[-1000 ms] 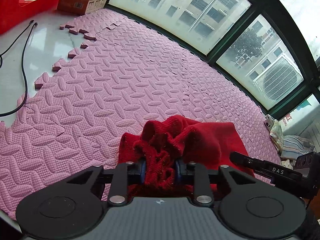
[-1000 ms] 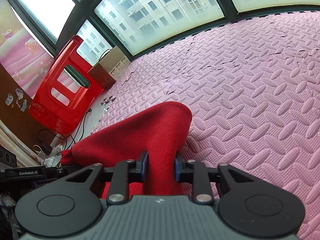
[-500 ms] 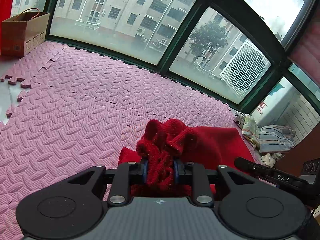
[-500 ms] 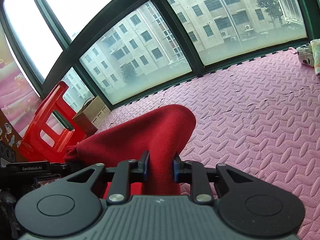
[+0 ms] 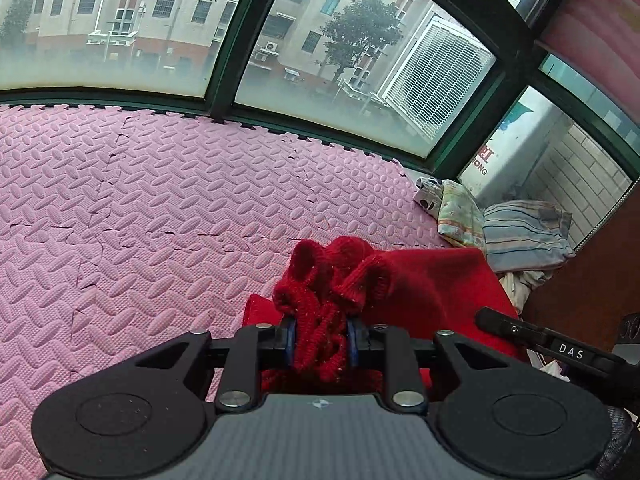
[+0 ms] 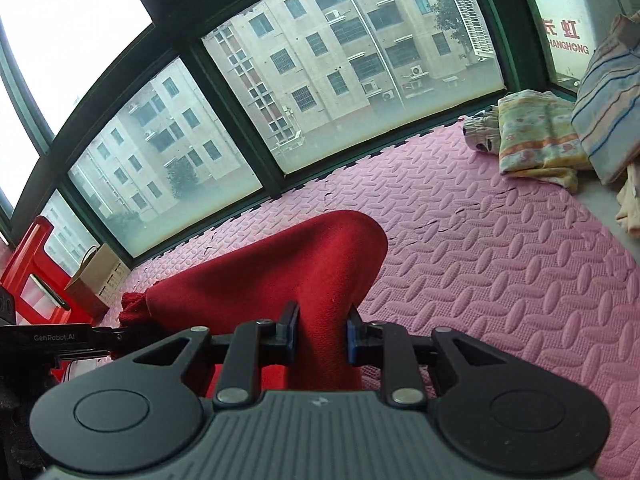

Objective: Fold clothes

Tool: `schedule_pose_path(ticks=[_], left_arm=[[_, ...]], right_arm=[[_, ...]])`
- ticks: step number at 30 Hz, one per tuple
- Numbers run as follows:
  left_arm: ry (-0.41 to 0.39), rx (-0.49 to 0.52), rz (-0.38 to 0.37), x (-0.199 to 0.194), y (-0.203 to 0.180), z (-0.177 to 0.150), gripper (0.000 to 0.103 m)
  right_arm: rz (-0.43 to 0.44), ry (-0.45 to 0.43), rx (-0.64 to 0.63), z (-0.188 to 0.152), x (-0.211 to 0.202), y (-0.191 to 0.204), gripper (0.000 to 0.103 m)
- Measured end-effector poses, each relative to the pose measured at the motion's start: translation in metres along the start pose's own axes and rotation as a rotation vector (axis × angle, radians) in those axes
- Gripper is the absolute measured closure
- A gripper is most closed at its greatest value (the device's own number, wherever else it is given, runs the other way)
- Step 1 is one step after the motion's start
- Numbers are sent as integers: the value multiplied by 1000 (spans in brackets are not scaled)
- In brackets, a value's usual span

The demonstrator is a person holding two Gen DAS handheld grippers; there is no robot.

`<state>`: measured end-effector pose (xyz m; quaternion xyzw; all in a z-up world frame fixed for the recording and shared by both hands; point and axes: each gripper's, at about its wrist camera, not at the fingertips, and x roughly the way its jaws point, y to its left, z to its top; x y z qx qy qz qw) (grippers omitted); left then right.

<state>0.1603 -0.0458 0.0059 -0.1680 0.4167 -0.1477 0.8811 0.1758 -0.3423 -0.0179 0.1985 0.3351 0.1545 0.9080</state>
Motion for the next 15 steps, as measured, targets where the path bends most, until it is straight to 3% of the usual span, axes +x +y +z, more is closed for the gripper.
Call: schedule_pose_path(ticks=[4, 8, 12, 15], left_arm=[[48, 22, -13, 33, -18, 6, 77], [84, 37, 8, 53, -20, 1, 68], [78, 36, 17, 48, -17, 5, 55], [27, 53, 40, 36, -19, 13, 52]], right_arm=[[-43, 36, 25, -5, 11, -25, 81], [-87, 57, 8, -13, 16, -35, 67], [-126, 29, -63, -17, 2, -32, 64], [-133, 1, -121, -17, -11, -24, 61]])
